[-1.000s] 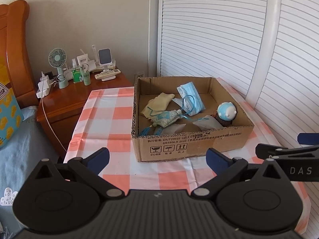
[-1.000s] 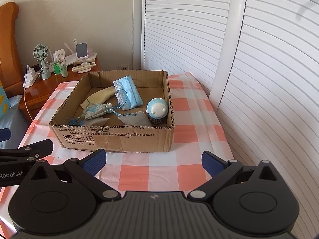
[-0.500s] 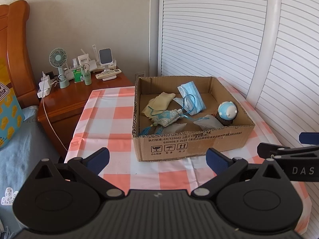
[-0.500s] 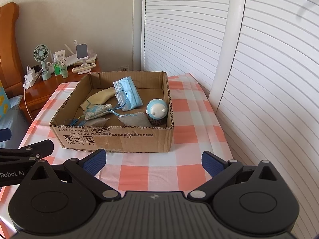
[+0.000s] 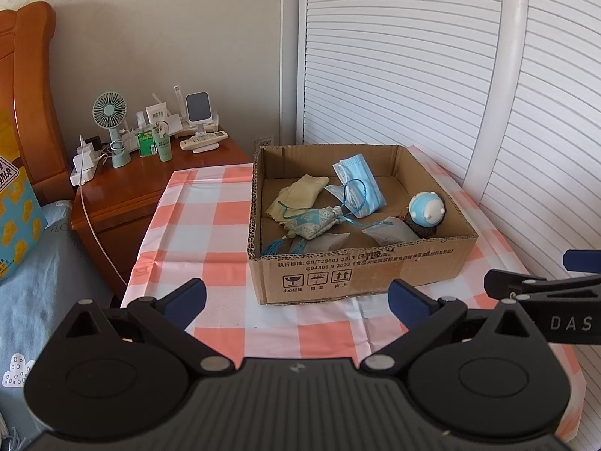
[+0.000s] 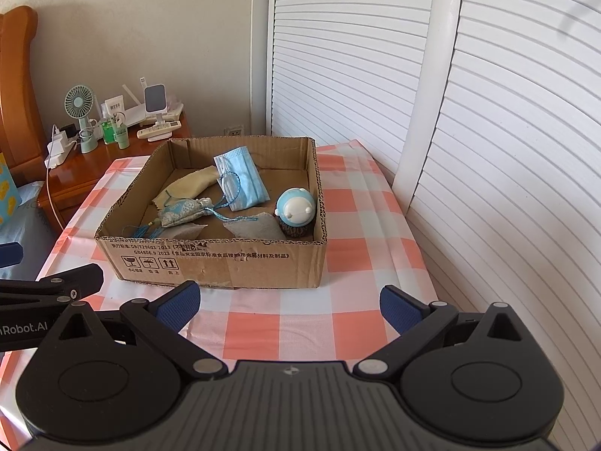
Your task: Organize soft objects
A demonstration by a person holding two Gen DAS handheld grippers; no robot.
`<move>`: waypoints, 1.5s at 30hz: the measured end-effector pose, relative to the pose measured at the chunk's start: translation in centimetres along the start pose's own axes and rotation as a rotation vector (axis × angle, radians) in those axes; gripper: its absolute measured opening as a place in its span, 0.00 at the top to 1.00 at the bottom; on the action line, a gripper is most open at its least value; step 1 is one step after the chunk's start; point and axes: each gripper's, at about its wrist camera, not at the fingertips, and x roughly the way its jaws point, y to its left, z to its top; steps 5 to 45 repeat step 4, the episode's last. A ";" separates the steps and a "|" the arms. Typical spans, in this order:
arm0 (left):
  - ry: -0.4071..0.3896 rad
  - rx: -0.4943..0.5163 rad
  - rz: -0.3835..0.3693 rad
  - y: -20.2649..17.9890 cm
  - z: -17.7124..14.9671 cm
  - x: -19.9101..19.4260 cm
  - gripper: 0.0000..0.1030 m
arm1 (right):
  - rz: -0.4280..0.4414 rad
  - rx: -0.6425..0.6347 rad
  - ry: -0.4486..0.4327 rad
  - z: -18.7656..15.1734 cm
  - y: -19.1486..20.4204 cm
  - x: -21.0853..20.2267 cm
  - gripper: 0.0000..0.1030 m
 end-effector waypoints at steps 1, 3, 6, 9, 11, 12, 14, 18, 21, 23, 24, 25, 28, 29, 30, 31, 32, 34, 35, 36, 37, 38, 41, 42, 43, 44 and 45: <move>-0.001 0.000 -0.001 0.0 0.0 0.0 0.01 | 0.000 -0.001 -0.001 0.0 0.0 0.0 0.00; 0.001 0.000 -0.003 0.0 0.0 0.0 0.01 | 0.001 0.000 -0.002 0.0 0.0 -0.1 0.00; 0.001 0.001 -0.004 -0.1 0.0 -0.1 0.01 | 0.000 0.000 -0.002 0.0 0.0 -0.1 0.00; 0.001 0.001 -0.004 -0.1 0.0 -0.1 0.01 | 0.000 0.000 -0.002 0.0 0.0 -0.1 0.00; 0.001 0.001 -0.004 -0.1 0.0 -0.1 0.01 | 0.000 0.000 -0.002 0.0 0.0 -0.1 0.00; 0.001 0.001 -0.004 -0.1 0.0 -0.1 0.01 | 0.000 0.000 -0.002 0.0 0.0 -0.1 0.00; 0.001 0.001 -0.004 -0.1 0.0 -0.1 0.01 | 0.000 0.000 -0.002 0.0 0.0 -0.1 0.00; 0.001 0.001 -0.004 -0.1 0.0 -0.1 0.01 | 0.000 0.000 -0.002 0.0 0.0 -0.1 0.00; 0.001 0.001 -0.004 -0.1 0.0 -0.1 0.01 | 0.000 0.000 -0.002 0.0 0.0 -0.1 0.00; 0.001 0.001 -0.004 -0.1 0.0 -0.1 0.01 | 0.000 0.000 -0.002 0.0 0.0 -0.1 0.00; 0.001 0.001 -0.004 -0.1 0.0 -0.1 0.01 | 0.000 0.000 -0.002 0.0 0.0 -0.1 0.00; 0.001 0.001 -0.004 -0.1 0.0 -0.1 0.01 | 0.000 0.000 -0.002 0.0 0.0 -0.1 0.00; 0.001 0.001 -0.004 -0.1 0.0 -0.1 0.01 | 0.000 0.000 -0.002 0.0 0.0 -0.1 0.00; 0.001 0.001 -0.004 -0.1 0.0 -0.1 0.01 | 0.000 0.000 -0.002 0.0 0.0 -0.1 0.00; 0.001 0.001 -0.004 -0.1 0.0 -0.1 0.01 | 0.000 0.000 -0.002 0.0 0.0 -0.1 0.00; 0.001 0.001 -0.004 -0.1 0.0 -0.1 0.01 | 0.000 0.000 -0.002 0.0 0.0 -0.1 0.00; 0.001 0.001 -0.004 -0.1 0.0 -0.1 0.01 | 0.000 0.000 -0.002 0.0 0.0 -0.1 0.00; 0.001 0.001 -0.004 -0.1 0.0 -0.1 0.01 | 0.000 0.000 -0.002 0.0 0.0 -0.1 0.00; 0.001 0.001 -0.004 -0.1 0.0 -0.1 0.01 | 0.000 0.000 -0.002 0.0 0.0 -0.1 0.00; 0.001 0.001 -0.004 -0.1 0.0 -0.1 0.01 | 0.000 0.000 -0.002 0.0 0.0 -0.1 0.00; 0.001 0.001 -0.004 -0.1 0.0 -0.1 0.01 | 0.000 0.000 -0.002 0.0 0.0 -0.1 0.00; 0.001 0.001 -0.004 -0.1 0.0 -0.1 0.01 | 0.000 0.000 -0.002 0.0 0.0 -0.1 0.00; 0.001 0.001 -0.004 -0.1 0.0 -0.1 0.01 | 0.000 0.000 -0.002 0.0 0.0 -0.1 0.00; 0.001 0.001 -0.004 -0.1 0.0 -0.1 0.01 | 0.000 0.000 -0.002 0.0 0.0 -0.1 0.00; 0.001 0.001 -0.004 -0.1 0.0 -0.1 0.01 | 0.000 0.000 -0.002 0.0 0.0 -0.1 0.00; 0.001 0.001 -0.004 -0.1 0.0 -0.1 0.01 | 0.000 0.000 -0.002 0.0 0.0 -0.1 0.00; 0.001 0.001 -0.004 -0.1 0.0 -0.1 0.01 | 0.000 0.000 -0.002 0.0 0.0 -0.1 0.00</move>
